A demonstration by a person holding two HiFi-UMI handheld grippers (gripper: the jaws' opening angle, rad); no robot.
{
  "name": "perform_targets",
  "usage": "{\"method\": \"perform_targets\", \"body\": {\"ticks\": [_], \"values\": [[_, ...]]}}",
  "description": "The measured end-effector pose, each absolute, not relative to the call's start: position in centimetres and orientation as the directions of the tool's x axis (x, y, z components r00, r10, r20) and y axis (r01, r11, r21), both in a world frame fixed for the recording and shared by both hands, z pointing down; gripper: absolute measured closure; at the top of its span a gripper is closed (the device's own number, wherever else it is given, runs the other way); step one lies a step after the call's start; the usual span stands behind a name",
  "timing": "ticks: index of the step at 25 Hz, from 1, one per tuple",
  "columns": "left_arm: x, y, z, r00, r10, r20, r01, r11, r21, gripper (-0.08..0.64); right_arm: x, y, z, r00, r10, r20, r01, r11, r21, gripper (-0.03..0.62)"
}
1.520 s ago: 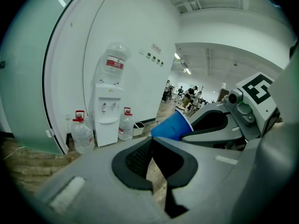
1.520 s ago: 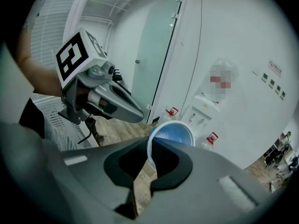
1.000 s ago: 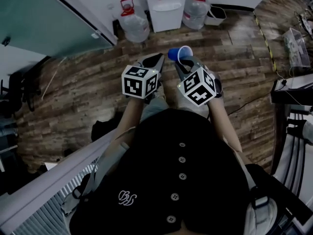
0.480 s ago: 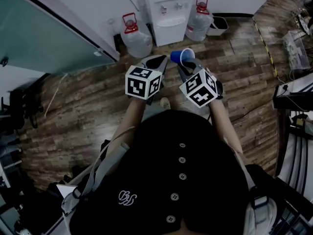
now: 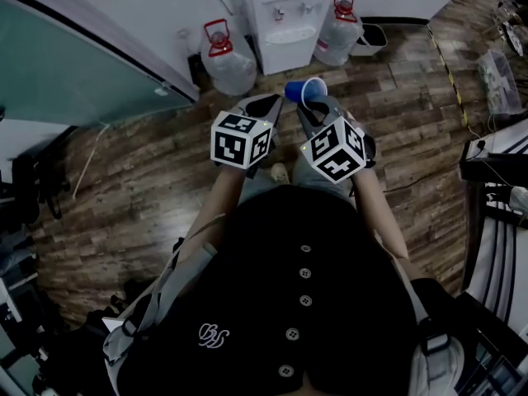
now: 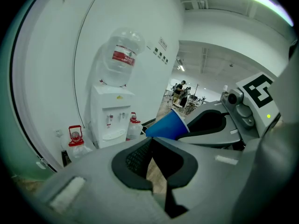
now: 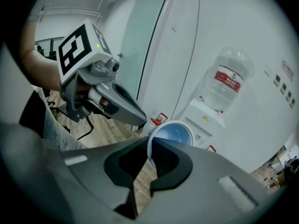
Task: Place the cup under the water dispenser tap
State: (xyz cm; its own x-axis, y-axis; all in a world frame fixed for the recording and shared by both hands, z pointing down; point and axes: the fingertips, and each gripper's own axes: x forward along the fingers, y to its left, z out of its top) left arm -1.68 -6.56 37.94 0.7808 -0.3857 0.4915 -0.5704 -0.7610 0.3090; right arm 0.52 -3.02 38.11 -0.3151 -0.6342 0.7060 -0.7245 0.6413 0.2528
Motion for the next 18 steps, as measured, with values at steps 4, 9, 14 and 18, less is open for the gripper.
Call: {"method": "perform_targets", "body": {"ticks": [4, 9, 14, 18], "values": [[-1.6, -7.1, 38.7, 0.778, -0.373, 0.505, -0.572, -0.753, 0.325, 0.555, 0.7, -3.6, 38.4, -0.317, -0.626, 0.712, -0.730, 0.641, 0.239, 0.569], [-1.6, -8.1, 39.5, 0.775, -0.361, 0.519, -0.575, -0.744, 0.340, 0.555, 1.2, -4.8, 39.6, -0.319, -0.603, 0.731, -0.726, 0.651, 0.220, 0.569], [-1.5, -10.5, 40.6, 0.764, -0.364, 0.533, -0.592, -0.724, 0.354, 0.555, 1.5, -7.8, 40.3, -0.330, -0.589, 0.738, -0.710, 0.670, 0.217, 0.569], [-0.5, -12.8, 41.0, 0.763, -0.362, 0.536, -0.596, -0.716, 0.364, 0.555, 2.4, -10.2, 40.7, -0.323, -0.581, 0.747, -0.695, 0.681, 0.229, 0.569]]}}
